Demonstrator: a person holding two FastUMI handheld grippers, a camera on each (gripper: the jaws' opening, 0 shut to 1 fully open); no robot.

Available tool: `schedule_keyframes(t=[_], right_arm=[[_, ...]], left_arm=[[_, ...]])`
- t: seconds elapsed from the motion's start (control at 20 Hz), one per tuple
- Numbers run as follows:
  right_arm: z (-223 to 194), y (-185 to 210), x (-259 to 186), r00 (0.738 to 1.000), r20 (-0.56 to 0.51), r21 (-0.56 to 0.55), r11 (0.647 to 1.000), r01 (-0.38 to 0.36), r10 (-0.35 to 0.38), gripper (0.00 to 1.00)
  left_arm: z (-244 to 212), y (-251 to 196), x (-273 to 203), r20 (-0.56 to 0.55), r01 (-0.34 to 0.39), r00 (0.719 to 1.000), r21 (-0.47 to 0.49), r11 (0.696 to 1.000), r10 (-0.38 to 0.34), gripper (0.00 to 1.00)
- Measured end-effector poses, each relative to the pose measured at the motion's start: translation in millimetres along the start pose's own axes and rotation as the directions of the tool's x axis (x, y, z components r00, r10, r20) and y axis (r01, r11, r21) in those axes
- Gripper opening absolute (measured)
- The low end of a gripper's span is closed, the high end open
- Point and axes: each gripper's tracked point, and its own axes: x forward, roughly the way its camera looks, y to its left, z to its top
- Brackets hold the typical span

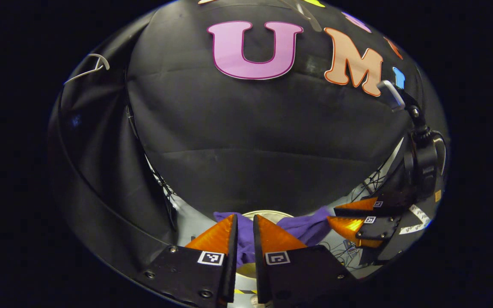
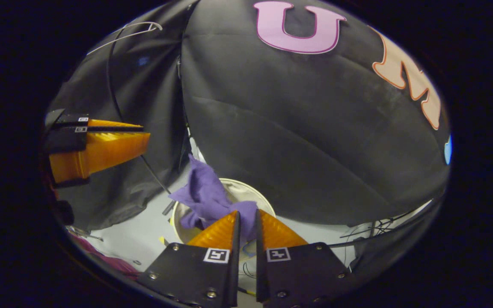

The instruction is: Grasp the clothes on the hanger with both hands and then place them into the laundry hamper below.

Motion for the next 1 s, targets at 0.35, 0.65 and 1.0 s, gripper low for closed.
schedule_keyframes(t=[0.35, 0.65, 1.0], right_arm=[[15.3, -2.1, -10.2, 0.999, 0.038, -0.002, 1.000, 0.001, -0.001, 0.16], [28.2, -8.9, -17.6, 0.996, 0.082, 0.021, 1.000, 0.018, -0.020, 0.16], [55.6, -15.8, -51.5, 0.985, 0.160, 0.060, 0.997, 0.048, -0.057, 0.16]], left_arm=[[2.2, -0.1, -3.0, 0.012, -0.004, 1.000, 0.000, 1.000, 0.004, 0.21], [7.9, -1.3, -7.5, 0.028, -0.002, 1.000, -0.001, 1.000, 0.002, 0.21], [22.9, -10.1, -27.0, 0.077, 0.011, 0.997, 0.011, 1.000, -0.012, 0.21]])
